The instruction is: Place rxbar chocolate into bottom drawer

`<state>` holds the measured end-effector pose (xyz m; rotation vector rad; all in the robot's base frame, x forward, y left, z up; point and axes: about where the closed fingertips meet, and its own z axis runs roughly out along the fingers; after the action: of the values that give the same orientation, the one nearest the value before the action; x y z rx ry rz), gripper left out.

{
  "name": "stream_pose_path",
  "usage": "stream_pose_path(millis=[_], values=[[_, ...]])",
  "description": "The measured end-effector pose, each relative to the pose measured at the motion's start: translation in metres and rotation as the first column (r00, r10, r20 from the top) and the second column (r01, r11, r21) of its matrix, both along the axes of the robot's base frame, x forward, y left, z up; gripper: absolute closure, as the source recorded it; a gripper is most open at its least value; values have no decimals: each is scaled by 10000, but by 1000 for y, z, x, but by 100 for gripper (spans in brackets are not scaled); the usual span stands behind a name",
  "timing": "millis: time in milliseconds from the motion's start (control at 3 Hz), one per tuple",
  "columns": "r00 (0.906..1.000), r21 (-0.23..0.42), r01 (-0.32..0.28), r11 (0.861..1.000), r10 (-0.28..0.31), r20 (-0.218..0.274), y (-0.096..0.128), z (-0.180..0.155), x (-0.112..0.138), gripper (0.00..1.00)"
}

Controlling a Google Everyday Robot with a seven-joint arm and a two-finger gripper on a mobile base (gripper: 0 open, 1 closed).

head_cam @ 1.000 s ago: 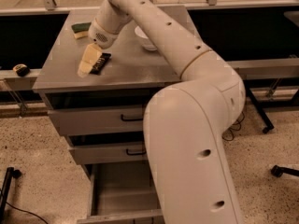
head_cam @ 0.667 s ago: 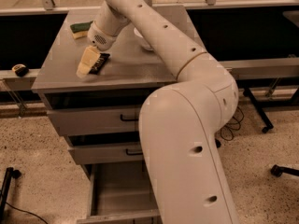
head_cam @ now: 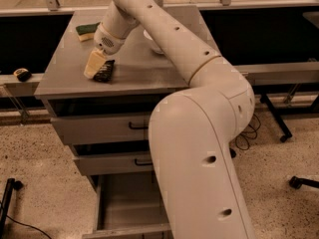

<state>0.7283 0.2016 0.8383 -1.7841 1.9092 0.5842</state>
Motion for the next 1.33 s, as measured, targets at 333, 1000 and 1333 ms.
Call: stream_pose_path(millis=[333, 1000, 1333], values=[[9999, 163, -146, 9998, 145, 35, -5, -5, -3, 79], [9989, 1171, -374, 9924, 339, 321, -13, 24, -9, 100], [9947, 2133, -789, 9738, 627, 820, -24, 59, -21, 100]])
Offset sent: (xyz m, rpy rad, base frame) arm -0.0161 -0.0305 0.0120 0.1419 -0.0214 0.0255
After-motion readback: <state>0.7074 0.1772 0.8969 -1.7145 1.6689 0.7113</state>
